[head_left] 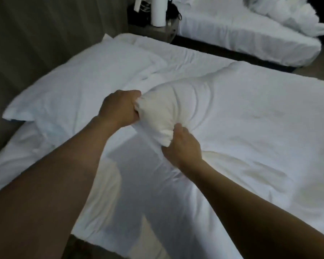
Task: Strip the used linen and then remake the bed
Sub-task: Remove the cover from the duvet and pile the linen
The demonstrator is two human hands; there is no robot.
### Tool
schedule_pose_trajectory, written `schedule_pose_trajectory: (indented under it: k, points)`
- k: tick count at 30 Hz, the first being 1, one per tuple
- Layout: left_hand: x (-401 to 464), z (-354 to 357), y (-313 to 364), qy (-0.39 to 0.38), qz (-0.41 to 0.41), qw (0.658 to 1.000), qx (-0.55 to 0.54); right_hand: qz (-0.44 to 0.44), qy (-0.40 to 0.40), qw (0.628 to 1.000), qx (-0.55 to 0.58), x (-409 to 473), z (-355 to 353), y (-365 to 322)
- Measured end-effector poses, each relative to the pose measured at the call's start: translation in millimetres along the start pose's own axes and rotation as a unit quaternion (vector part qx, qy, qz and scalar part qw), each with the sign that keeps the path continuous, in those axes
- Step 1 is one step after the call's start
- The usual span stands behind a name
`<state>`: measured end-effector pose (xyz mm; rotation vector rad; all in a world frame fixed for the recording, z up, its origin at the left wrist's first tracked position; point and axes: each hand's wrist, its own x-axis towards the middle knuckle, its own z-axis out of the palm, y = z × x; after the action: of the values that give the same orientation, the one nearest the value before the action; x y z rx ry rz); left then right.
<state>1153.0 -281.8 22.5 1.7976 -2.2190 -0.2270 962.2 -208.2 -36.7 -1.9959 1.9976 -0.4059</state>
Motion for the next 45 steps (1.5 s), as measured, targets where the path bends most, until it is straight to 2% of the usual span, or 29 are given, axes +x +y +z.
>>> schedule_pose_trajectory:
  k: [2,3,5,6,8,10,12,14,16,18,19,23,25,29,32,34,35,38,41,45]
  points:
    - [-20.5,16.9,-77.8,-0.016,-0.101,0.994,0.026,-0.037,-0.091,0.995,0.004,-3.6,51.3,-32.8]
    - [-38.0,38.2,-114.4,-0.043,-0.181,0.982,0.039,-0.061,-0.156,0.986,-0.008,-10.4,79.0,-38.2]
    - [-83.5,95.1,-157.3,-0.160,-0.326,0.929,0.066,-0.094,-0.280,0.953,-0.064,-31.6,130.9,-19.8]
    - [-108.8,126.3,-159.4,-0.224,-0.357,0.905,0.057,-0.097,-0.318,0.939,-0.091,-46.1,151.9,1.4]
    - [-157.3,182.6,-130.5,-0.284,-0.349,0.893,-0.002,-0.088,-0.336,0.930,-0.118,-77.8,178.8,52.9]
    - [-192.9,225.7,-78.0,-0.254,-0.326,0.908,-0.072,-0.089,-0.307,0.938,-0.132,-98.3,184.5,101.3]
    - [-215.8,250.2,-15.5,-0.230,-0.299,0.921,-0.095,-0.093,-0.286,0.941,-0.153,-108.4,172.2,142.2]
    - [-233.3,263.9,49.3,-0.261,-0.209,0.941,-0.046,-0.069,-0.270,0.946,-0.164,-115.6,150.2,181.9]
    - [-245.3,275.8,107.6,-0.305,-0.095,0.948,0.007,-0.028,-0.266,0.949,-0.170,-124.0,124.1,223.6]
    - [-248.5,288.7,159.7,-0.342,-0.024,0.939,0.036,0.029,-0.270,0.946,-0.175,-137.2,95.4,264.5]
    - [-247.2,294.8,183.0,-0.353,-0.016,0.934,0.045,0.070,-0.276,0.944,-0.170,-145.5,82.4,283.8]
    - [-230.1,319.4,249.5,-0.395,-0.062,0.911,0.100,0.299,-0.270,0.913,-0.068,-173.6,58.7,370.3]
    - [-225.7,330.8,256.4,-0.384,-0.096,0.910,0.122,0.319,-0.287,0.903,-0.017,-177.9,56.9,396.4]
    - [-239.6,335.2,242.0,-0.267,-0.104,0.943,0.169,0.268,-0.321,0.908,-0.009,-181.3,62.6,409.3]
    - [-253.7,330.8,234.9,-0.261,-0.217,0.916,0.213,0.249,-0.322,0.913,-0.013,-182.2,70.5,390.7]
    - [-256.0,333.7,235.1,-0.279,-0.250,0.898,0.233,0.228,-0.334,0.915,-0.002,-178.5,82.2,374.8]
    - [-255.4,337.3,234.3,-0.287,-0.244,0.893,0.246,0.210,-0.329,0.920,-0.012,-178.6,91.0,367.1]
    - [-243.0,355.7,224.2,-0.293,-0.223,0.890,0.268,0.144,-0.204,0.965,-0.076,-192.6,121.6,365.2]
    - [-227.2,367.8,214.3,-0.274,-0.207,0.900,0.270,0.116,-0.293,0.943,-0.103,-206.8,144.5,383.8]
    - [-217.1,375.9,205.2,-0.235,-0.156,0.919,0.276,0.110,-0.294,0.944,-0.107,-200.0,153.1,388.1]
